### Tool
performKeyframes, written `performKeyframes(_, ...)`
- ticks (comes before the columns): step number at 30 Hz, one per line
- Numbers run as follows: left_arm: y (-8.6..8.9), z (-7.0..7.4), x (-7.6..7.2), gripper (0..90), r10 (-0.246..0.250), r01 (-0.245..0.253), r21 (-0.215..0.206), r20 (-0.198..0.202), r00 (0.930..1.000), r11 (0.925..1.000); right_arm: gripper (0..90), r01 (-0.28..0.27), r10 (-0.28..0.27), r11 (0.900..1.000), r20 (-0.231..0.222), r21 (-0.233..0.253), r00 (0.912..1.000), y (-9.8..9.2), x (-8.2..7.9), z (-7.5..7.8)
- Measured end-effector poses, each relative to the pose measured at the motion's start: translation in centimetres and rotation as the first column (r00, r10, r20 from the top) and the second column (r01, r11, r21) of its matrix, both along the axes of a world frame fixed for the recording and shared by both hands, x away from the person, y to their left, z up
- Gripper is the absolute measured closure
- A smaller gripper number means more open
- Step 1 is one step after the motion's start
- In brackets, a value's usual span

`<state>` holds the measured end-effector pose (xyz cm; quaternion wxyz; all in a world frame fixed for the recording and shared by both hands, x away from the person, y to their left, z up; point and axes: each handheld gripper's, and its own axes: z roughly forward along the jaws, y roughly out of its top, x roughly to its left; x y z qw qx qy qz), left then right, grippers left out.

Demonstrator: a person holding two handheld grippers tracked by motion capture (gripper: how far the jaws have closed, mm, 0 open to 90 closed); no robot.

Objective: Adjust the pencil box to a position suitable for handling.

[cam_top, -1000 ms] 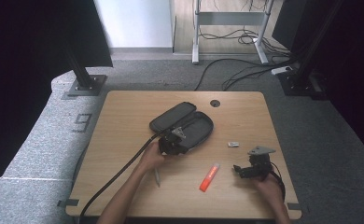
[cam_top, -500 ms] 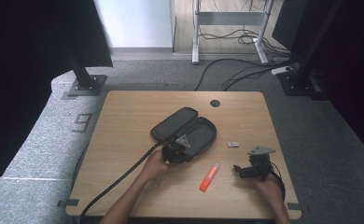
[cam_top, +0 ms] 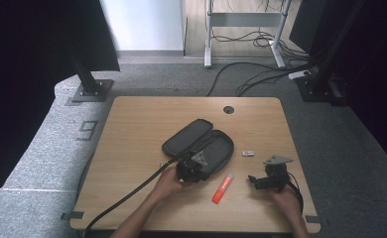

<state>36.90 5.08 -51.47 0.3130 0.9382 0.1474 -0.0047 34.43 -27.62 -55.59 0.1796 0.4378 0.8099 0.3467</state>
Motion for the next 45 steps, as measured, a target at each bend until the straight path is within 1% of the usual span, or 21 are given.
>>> performKeyframes(6,-0.1,0.1,-0.4,86.7,-0.003,0.003,-0.015,-0.008,1.0,0.9999,1.7,0.0,0.0,1.0,0.0,0.0,1.0,0.0,0.0,0.0)
performKeyframes(13,-0.3,0.0,-1.0,85.5,-0.02,0.02,-0.011,-0.008,0.9998,0.9997,1.7,0.0,0.0,1.0,0.0,0.0,1.0,0.0,0.0,0.0)
performKeyframes(15,-0.3,0.0,-1.0,80.5,-0.022,0.022,-0.017,-0.009,0.9997,0.9996,1.7,0.0,0.0,1.0,0.0,0.0,1.0,0.0,0.0,0.0)
performKeyframes(16,-0.3,0.0,-1.0,75.1,-0.021,0.021,-0.012,0.001,0.9998,0.9997,1.7,0.0,0.0,1.0,0.0,0.0,1.0,0.0,0.0,0.0)
performKeyframes(17,-0.3,0.1,-1.0,71.6,-0.015,0.015,-0.005,0.016,0.9998,0.9999,1.7,0.0,0.0,1.0,0.0,0.0,1.0,0.0,0.0,0.0)
performKeyframes(18,-0.3,0.1,-1.0,67.7,-0.012,0.012,-0.006,0.02,0.9997,0.9999,1.7,0.0,0.0,1.0,0.0,0.0,1.0,0.0,0.0,0.0)
performKeyframes(20,-0.1,0.4,-0.9,59.6,0.0,0.001,-0.024,0.022,0.9998,0.9997,1.7,0.0,0.0,1.0,0.0,0.0,1.0,0.0,0.0,0.0)
performKeyframes(23,0.1,0.9,-0.9,51.2,0.021,-0.019,-0.057,0.029,0.9993,0.9982,1.7,0.0,0.0,1.0,0.0,0.0,1.0,0.0,0.0,0.0)
performKeyframes(25,0.4,1.2,-0.9,46.0,0.019,-0.016,-0.075,0.035,0.9992,0.9971,1.6,0.0,0.0,1.0,0.0,0.0,1.0,0.0,0.0,0.0)
performKeyframes(30,1.0,2.1,-1.0,32.7,0.036,-0.03,-0.076,0.07,0.9969,0.9967,1.7,0.0,0.0,1.0,0.0,0.0,1.0,0.0,0.0,0.0)
performKeyframes(35,1.8,2.5,-0.8,29.2,0.041,-0.035,-0.077,0.079,0.996,0.9964,1.6,0.0,0.0,1.0,0.0,0.0,1.0,0.0,0.0,0.0)
performKeyframes(37,2.2,2.6,-0.8,25.5,0.044,-0.038,-0.071,0.086,0.9953,0.9967,1.6,0.0,0.0,1.0,0.0,0.0,1.0,0.0,0.0,0.0)
performKeyframes(38,2.4,2.6,-0.8,24.4,0.047,-0.042,-0.061,0.096,0.9943,0.9973,1.6,0.0,0.0,1.0,0.0,0.0,1.0,0.0,0.0,0.0)
performKeyframes(42,3.0,2.8,-0.9,20.3,0.066,-0.06,-0.052,0.115,0.9912,0.9968,1.7,0.0,0.0,1.0,0.0,0.0,1.0,0.0,0.0,0.0)
performKeyframes(45,3.6,3.0,-0.9,18.3,0.088,-0.081,-0.062,0.118,0.9891,0.9948,1.7,0.0,0.0,1.0,0.0,0.0,1.0,0.0,0.0,0.0)
